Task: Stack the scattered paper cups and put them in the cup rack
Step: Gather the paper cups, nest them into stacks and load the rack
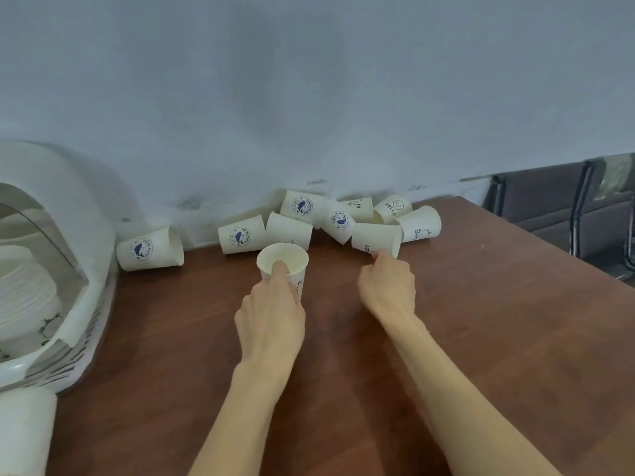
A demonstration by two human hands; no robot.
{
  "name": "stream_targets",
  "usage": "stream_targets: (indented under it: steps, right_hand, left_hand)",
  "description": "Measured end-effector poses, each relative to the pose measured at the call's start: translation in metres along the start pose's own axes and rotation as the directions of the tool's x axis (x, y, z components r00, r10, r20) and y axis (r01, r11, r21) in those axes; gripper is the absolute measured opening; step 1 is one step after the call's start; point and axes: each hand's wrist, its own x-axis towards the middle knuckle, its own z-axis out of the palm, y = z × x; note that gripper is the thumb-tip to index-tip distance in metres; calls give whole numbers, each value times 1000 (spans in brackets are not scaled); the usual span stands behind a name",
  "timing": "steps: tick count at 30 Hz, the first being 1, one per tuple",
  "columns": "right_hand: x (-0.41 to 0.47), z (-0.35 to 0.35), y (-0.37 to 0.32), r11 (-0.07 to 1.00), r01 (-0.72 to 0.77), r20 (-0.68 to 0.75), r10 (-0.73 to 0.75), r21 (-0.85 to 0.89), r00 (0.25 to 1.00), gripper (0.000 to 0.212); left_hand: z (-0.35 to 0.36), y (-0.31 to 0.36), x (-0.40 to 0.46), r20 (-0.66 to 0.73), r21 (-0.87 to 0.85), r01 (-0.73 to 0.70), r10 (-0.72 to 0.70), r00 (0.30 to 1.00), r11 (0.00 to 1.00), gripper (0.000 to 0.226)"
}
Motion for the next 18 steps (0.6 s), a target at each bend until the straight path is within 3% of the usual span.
stream_targets:
  steps: [7, 13, 18]
  right_hand:
    - [37, 25, 4, 984, -161, -143, 171, 74, 975, 35]
    - [51, 21, 11, 968, -188, -123, 210, 167, 970, 41]
    - [65, 17, 15, 878, -284, -55, 329, 385, 943, 39]
  left_hand:
    - [-1, 1, 9, 17, 10, -28, 27, 999, 1000, 9]
    - [-3, 5, 7, 60, 53, -14, 11, 998, 998, 12]
    - [-6, 6, 7, 65, 59, 1, -5, 998, 998, 13]
